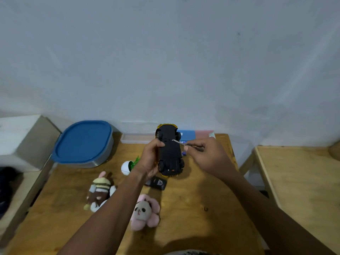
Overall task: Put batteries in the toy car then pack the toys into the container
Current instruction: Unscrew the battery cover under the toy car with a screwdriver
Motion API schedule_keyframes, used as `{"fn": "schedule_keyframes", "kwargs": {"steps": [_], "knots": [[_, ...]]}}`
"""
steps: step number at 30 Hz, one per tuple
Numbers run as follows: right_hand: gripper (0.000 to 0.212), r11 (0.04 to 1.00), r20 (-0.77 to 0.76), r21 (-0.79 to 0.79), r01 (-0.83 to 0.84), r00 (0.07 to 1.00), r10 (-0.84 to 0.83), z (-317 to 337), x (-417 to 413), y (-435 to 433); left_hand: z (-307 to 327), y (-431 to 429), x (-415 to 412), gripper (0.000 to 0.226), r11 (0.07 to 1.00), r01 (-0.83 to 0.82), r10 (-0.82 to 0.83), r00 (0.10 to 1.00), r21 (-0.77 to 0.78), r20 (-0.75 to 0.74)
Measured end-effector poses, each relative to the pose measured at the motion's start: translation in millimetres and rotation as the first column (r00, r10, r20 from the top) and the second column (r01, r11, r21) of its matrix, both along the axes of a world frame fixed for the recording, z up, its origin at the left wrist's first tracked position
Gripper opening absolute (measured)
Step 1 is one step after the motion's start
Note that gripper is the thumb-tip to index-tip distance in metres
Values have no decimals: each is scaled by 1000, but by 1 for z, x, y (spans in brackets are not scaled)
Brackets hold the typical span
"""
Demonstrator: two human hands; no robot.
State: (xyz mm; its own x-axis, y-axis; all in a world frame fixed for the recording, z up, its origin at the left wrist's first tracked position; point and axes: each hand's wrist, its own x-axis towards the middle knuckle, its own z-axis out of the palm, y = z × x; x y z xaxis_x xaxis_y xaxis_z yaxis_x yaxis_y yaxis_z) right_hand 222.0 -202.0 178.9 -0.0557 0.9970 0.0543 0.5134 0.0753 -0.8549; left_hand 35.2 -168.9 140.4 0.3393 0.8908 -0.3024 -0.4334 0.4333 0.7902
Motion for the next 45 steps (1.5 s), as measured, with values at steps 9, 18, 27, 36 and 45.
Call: {"fn": "schedule_keyframes", "kwargs": {"steps": [9,18,27,36,45], "knots": [[19,1000,11,14,-15,1000,15,5,6,3,8,5,8,31,998,38,-33,993,47,-113],[17,1000,-20,1,3,1000,-3,3,11,4,7,6,9,35,987,110,-91,983,114,-161],[15,999,65,32,-20,998,18,6,13,6,7,11,7,60,984,60,-8,957,169,-290],[19,968,-45,-247,31,998,-43,12,13,15,10,14,9,46,954,24,84,934,297,-348],[26,841,-384,-536,-73,908,-166,22,16,15,14,13,6,32,958,56,45,940,282,-340]]}}
